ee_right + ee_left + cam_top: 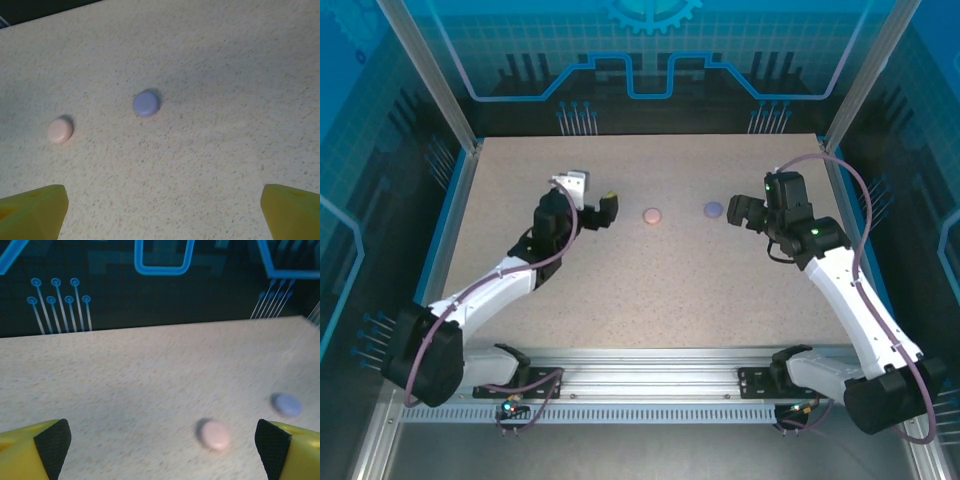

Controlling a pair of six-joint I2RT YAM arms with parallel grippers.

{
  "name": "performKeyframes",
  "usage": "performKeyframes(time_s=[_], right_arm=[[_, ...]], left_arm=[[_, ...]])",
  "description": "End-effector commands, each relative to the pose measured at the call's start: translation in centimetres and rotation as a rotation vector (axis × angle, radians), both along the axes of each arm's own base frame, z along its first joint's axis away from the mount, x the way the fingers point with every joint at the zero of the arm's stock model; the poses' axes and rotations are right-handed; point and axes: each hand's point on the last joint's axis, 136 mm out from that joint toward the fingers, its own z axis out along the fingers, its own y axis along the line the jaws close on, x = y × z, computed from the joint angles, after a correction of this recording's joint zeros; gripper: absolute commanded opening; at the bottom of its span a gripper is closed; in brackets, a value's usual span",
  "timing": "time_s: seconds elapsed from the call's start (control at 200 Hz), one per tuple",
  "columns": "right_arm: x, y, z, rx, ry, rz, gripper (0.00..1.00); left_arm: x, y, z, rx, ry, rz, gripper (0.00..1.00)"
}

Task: Insert the wireless bluetooth earbuds into the charging case

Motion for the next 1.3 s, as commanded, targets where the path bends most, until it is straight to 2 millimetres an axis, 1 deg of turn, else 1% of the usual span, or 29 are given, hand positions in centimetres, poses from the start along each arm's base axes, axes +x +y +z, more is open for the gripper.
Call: performKeyframes(time_s=[0.0,0.07,0.1,0.155,0.285,0.41,0.44,0.445,0.46,0.585,0.635,0.715,0.79,0.9,0.97,1.015,1.055,1.125,1.16,1.205,1.231,1.266,1.296], right_arm=[[1.5,-2.3,0.8,-0.067,-0.108,-0.1,1.0],[2.2,-2.8,0.5,-0.086,-0.165,-0.125,1.0],[2.5,-2.8,0.4,-0.094,-0.186,-0.127,1.0],[2.9,-3.1,0.1,-0.123,-0.211,-0.133,1.0],[4.1,-3.2,-1.5,-0.264,-0.182,-0.057,1.0],[5.5,-4.2,-3.4,-0.36,-0.165,-0.054,1.0],[6.0,-4.3,-3.5,-0.375,-0.17,-0.048,1.0],[5.9,-4.4,-4.1,-0.381,-0.159,-0.045,1.0],[5.9,-4.5,-4.8,-0.393,-0.149,-0.04,1.0],[6.8,-4.9,-7.5,-0.451,-0.143,-0.033,1.0],[7.1,-5.0,-8.6,-0.457,-0.145,-0.027,1.0],[7.6,-5.0,-10.3,-0.456,-0.151,-0.021,1.0],[8.0,-4.8,-11.4,-0.449,-0.192,-0.01,1.0],[7.7,-4.5,-13.4,-0.44,-0.239,0.028,1.0],[7.7,-4.3,-13.3,-0.422,-0.289,0.036,1.0],[7.6,-4.1,-13.6,-0.414,-0.312,0.053,1.0],[7.5,-4.1,-13.9,-0.407,-0.311,0.063,1.0],[7.5,-4.2,-14.0,-0.371,-0.318,0.076,1.0],[7.5,-4.3,-14.0,-0.343,-0.331,0.09,1.0],[7.4,-4.1,-14.4,-0.307,-0.332,0.125,1.0],[7.5,-3.6,-14.9,-0.29,-0.333,0.154,1.0],[7.6,-3.4,-14.9,-0.292,-0.379,0.173,1.0],[7.3,-3.6,-15.4,-0.284,-0.344,0.171,1.0]], left_arm=[[-0.2,2.2,3.6,0.191,-0.141,0.06,0.99],[-0.8,3.3,1.9,0.268,-0.131,0.07,0.99],[-1.0,3.9,1.6,0.274,-0.142,0.09,0.99],[-1.5,5.3,0.1,0.273,-0.119,0.122,0.99],[-2.6,8.4,-3.9,0.255,-0.043,0.192,0.99],[-3.4,10.6,-7.4,0.227,0.012,0.253,0.99],[-3.4,11.1,-8.2,0.221,0.02,0.273,0.99],[-3.4,11.2,-8.3,0.22,0.023,0.277,0.99],[-3.5,11.4,-8.6,0.216,0.026,0.284,0.99],[-3.2,12.5,-10.5,0.226,0.057,0.328,0.99],[-3.0,12.6,-10.7,0.24,0.05,0.328,0.99],[-2.4,12.1,-10.8,0.247,0.043,0.296,0.99],[-2.0,11.8,-11.0,0.26,0.047,0.275,0.99],[-1.4,11.3,-11.5,0.261,0.086,0.241,0.99],[-1.3,10.4,-11.5,0.231,0.08,0.189,0.99],[-1.3,9.5,-10.9,0.18,0.032,0.14,0.99],[-1.6,9.0,-11.4,0.179,0.017,0.103,0.99],[-1.6,9.2,-11.8,0.174,0.025,0.11,0.99],[-1.5,9.3,-11.6,0.162,0.023,0.106,0.99],[-1.5,9.4,-11.7,0.15,0.027,0.107,0.99],[-1.5,9.5,-11.7,0.145,0.032,0.106,0.99],[-1.4,9.6,-11.7,0.14,0.034,0.104,0.99],[-1.4,9.7,-11.7,0.131,0.033,0.104,0.99]])
